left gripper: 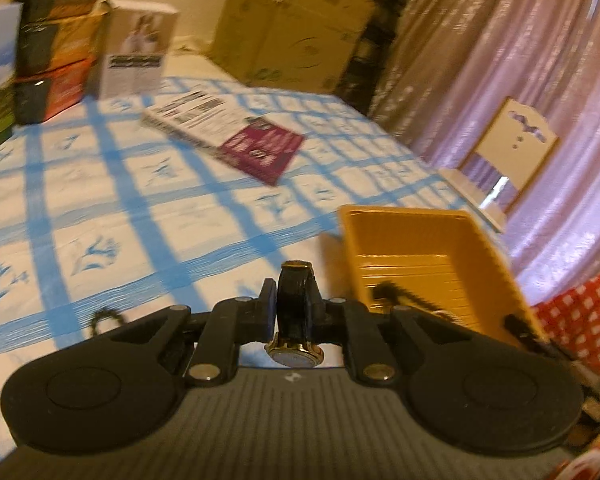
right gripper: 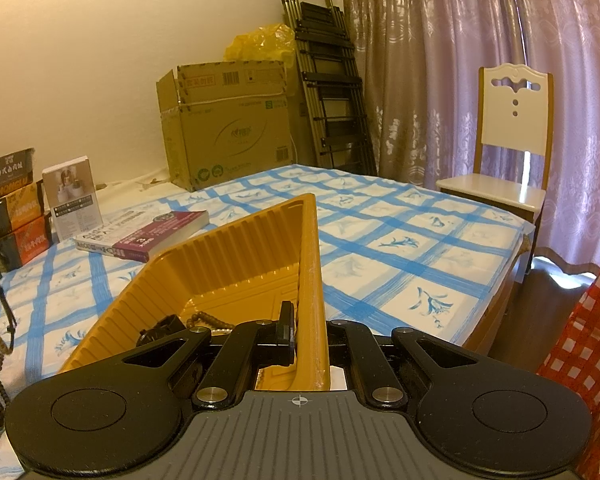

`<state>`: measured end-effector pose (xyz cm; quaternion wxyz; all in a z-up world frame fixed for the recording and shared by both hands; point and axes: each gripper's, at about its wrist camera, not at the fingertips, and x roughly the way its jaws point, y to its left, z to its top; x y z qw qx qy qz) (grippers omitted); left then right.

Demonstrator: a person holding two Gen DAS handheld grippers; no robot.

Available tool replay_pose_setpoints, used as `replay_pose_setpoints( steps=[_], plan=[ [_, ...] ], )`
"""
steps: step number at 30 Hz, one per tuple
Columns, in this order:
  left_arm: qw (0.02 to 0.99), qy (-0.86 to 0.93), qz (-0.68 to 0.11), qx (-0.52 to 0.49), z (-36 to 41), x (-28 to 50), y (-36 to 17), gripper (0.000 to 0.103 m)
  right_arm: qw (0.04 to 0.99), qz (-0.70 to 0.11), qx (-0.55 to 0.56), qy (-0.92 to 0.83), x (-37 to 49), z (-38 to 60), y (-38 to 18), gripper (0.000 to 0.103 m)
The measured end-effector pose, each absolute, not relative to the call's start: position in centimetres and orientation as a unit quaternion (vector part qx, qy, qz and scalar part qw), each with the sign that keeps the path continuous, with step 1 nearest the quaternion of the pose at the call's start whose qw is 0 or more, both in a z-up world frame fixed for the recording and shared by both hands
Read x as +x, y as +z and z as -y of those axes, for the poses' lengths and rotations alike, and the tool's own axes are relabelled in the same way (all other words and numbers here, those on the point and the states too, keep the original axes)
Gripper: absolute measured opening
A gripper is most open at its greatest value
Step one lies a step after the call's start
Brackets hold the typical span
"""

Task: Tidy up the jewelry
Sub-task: 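Carry the wristwatch into the orange tray and release it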

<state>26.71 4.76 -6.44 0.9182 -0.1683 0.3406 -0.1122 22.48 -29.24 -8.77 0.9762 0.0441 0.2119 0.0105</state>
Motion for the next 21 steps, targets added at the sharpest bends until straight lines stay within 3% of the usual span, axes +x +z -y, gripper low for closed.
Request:
replay_pose_setpoints(
  steps=[21],
  plan=[
    [0.877, -0.241, -0.397, -0.126, 6.8, 29.6, -7.5, 0.012, 0.976, -0.212, 0.051, 0.011, 22.5, 28.9, -8.8, 0.006]
  ],
)
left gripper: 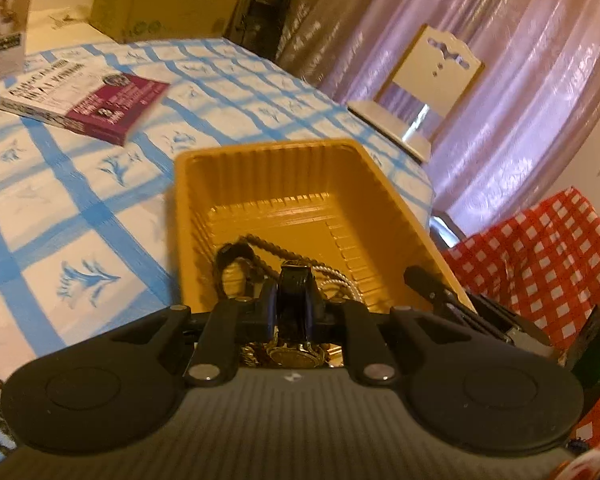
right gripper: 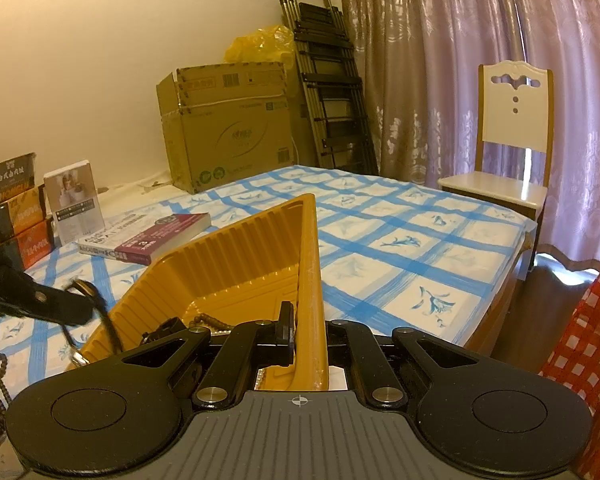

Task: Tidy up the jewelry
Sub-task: 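Carry the wristwatch into the orange tray and release it, then move the open left tool back to the remaining dark bead string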

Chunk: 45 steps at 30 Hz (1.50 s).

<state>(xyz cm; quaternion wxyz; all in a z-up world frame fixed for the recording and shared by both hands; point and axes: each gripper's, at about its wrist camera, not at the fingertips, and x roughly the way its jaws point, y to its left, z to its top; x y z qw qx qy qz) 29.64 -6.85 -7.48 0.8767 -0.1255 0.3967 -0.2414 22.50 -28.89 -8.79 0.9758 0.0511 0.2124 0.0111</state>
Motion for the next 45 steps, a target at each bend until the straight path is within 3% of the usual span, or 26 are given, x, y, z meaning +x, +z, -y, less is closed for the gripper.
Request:
replay_pose_setpoints(
  steps=[8, 21, 45],
  plan=[
    [0.869, -0.246, -0.418, -0.101, 8.5, 31.2, -8.7, 0.012, 0.976, -0.213, 0.053, 0.01, 22.5, 28.9, -8.8, 0.006],
    [0.877, -0.24, -0.4, -0.112, 8.4, 32.0, -8.2, 0.022, 0.975, -0.215, 0.057, 0.009, 22.6, 29.1, -8.9, 0.006],
    [0.922, -0.136, -0.36, -0.043, -0.7, 25.7, -6.0, 0.052, 0.975, -0.214, 0.054, 0.01, 22.6, 29.0, -8.9, 0.006]
  ],
)
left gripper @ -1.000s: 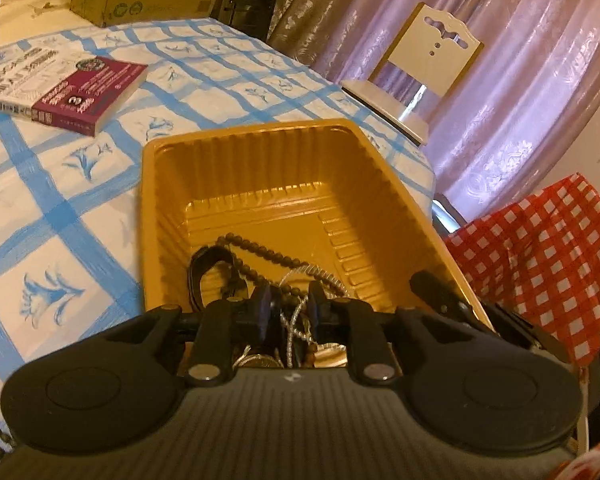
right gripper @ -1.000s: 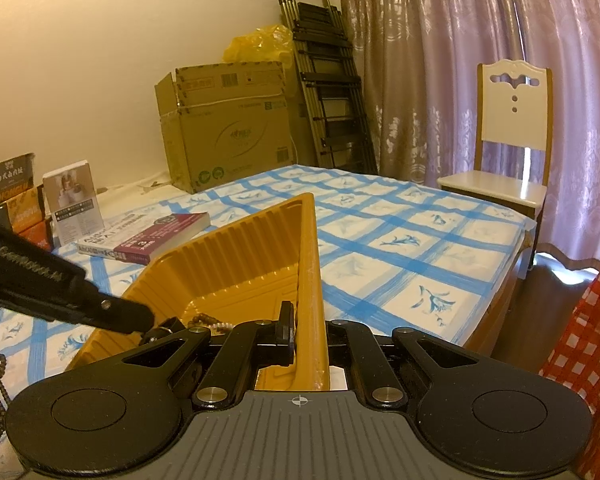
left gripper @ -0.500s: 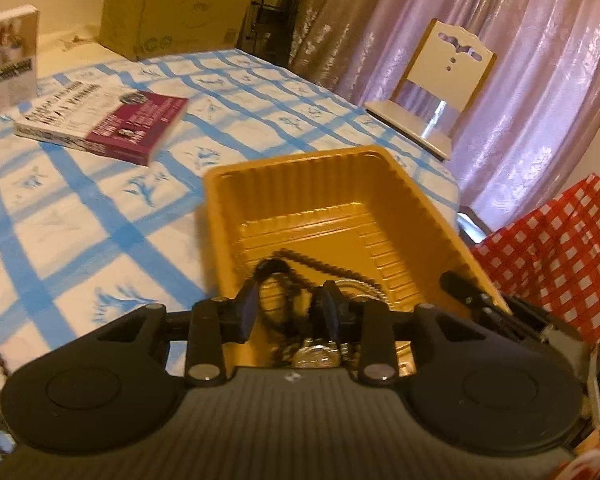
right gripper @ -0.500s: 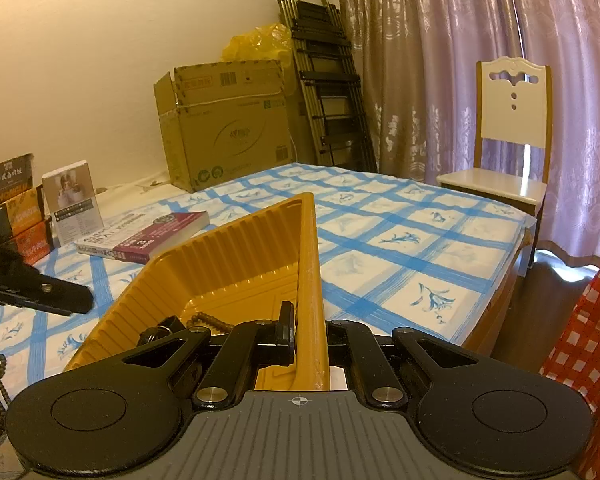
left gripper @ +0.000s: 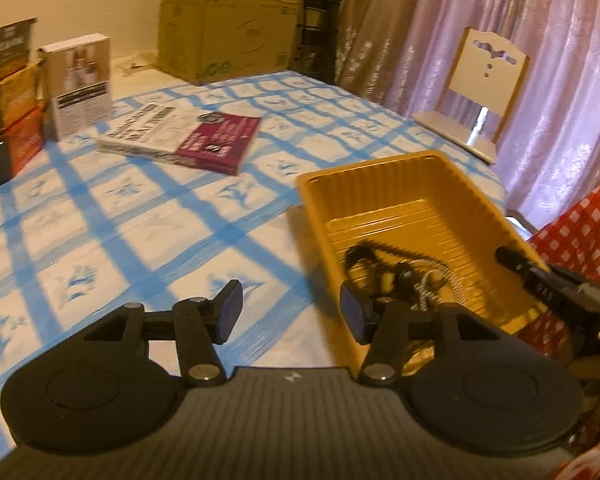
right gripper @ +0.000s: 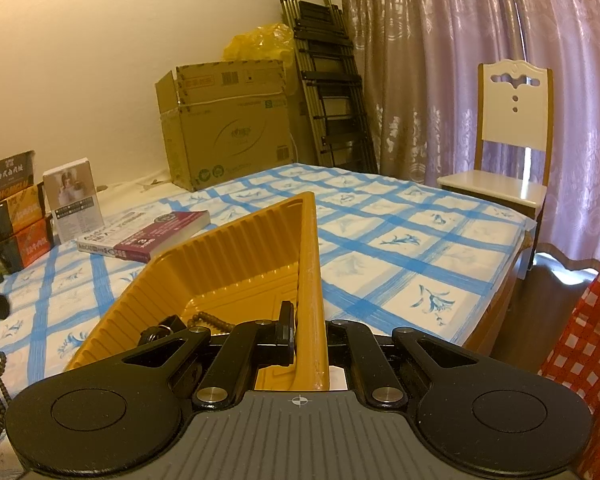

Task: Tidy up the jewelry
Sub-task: 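Move the open left tool back to the remaining dark bead string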

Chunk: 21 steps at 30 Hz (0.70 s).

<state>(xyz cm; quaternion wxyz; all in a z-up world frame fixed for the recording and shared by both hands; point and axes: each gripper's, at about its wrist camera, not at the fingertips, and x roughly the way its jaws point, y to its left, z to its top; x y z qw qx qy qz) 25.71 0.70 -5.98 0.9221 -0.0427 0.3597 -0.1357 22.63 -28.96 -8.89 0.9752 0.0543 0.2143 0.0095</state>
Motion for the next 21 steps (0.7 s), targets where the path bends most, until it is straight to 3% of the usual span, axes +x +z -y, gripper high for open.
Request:
replay_pose_setpoints(
  steps=[21],
  plan=[
    [0.927, -0.02, -0.371, -0.051, -8.3, 21.5, -6.6, 0.062, 0.975, -0.214, 0.052, 0.01, 22.6, 29.0, -9.0, 0.006]
  ],
)
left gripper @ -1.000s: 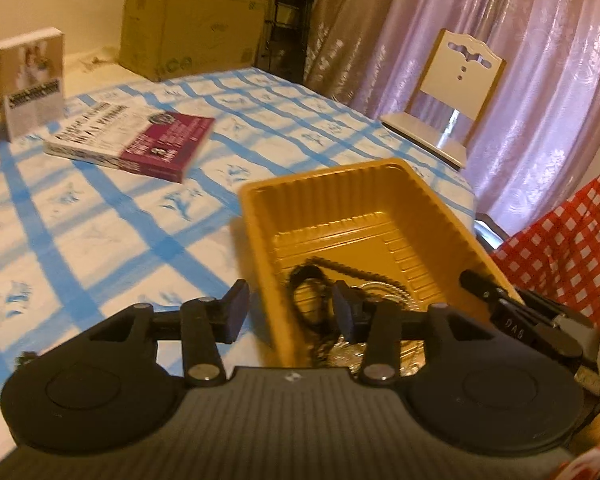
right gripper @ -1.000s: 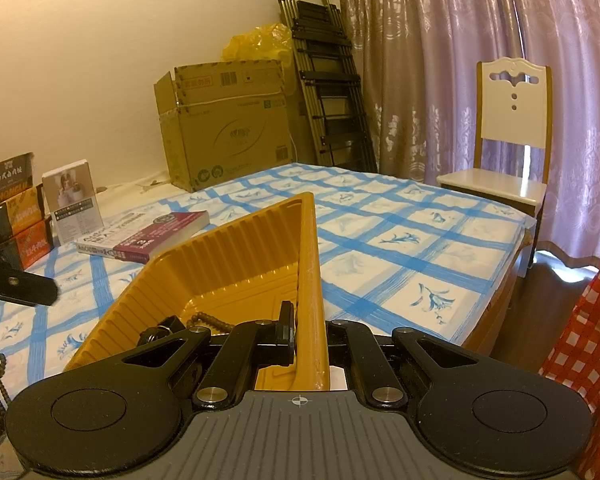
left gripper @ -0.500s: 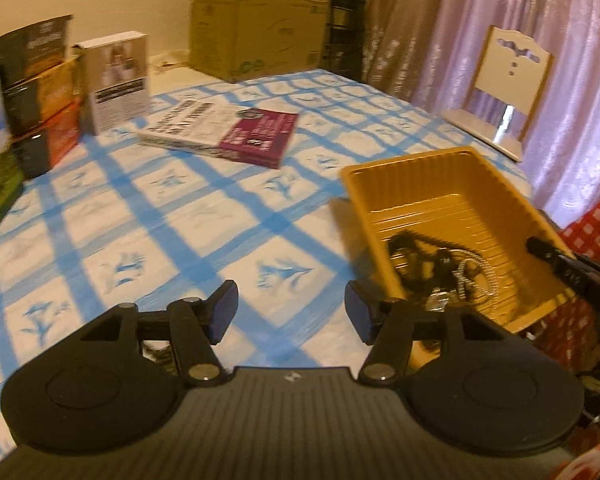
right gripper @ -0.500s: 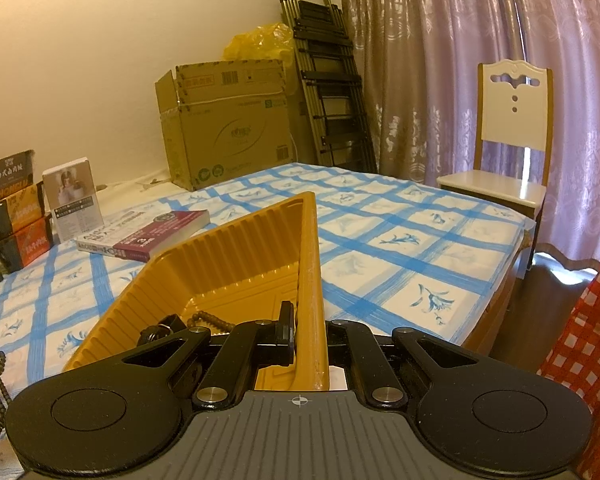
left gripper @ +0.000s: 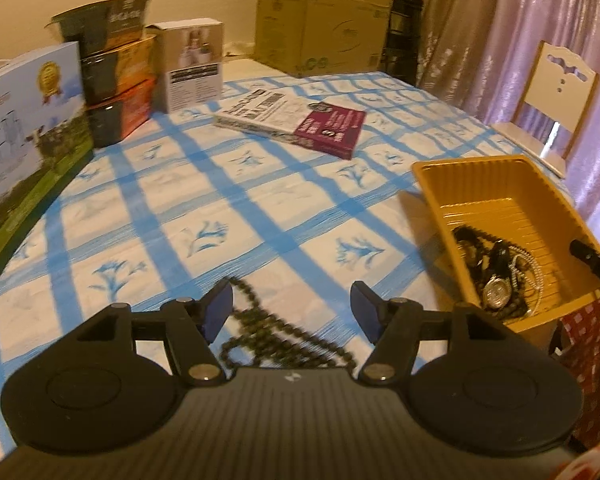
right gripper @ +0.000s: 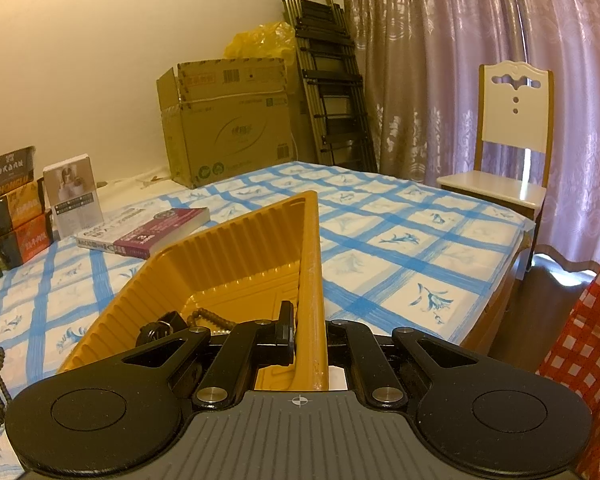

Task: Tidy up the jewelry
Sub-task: 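Move the open left tool back to the remaining dark bead string, then grasp the dark bead string with the left tool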

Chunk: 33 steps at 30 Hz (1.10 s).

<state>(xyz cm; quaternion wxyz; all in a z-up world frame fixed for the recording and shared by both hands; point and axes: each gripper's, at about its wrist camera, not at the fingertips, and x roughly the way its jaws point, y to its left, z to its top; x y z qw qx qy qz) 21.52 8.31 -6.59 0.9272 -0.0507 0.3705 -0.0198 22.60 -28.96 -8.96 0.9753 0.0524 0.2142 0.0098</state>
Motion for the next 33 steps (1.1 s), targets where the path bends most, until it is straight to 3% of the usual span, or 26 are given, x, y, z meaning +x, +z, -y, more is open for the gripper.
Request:
replay_pose_setpoints(
  steps=[19, 33],
  plan=[
    [0.913, -0.004, -0.399, -0.089, -10.7, 20.0, -11.1, 0.069, 0.975, -0.214, 0.051, 0.01, 22.5, 28.9, -9.0, 0.006],
    [0.9, 0.023, -0.42, -0.117, -9.6, 23.1, -13.9, 0.072, 0.975, -0.215, 0.049, 0.01, 22.3, 29.1, -9.1, 0.006]
  ],
)
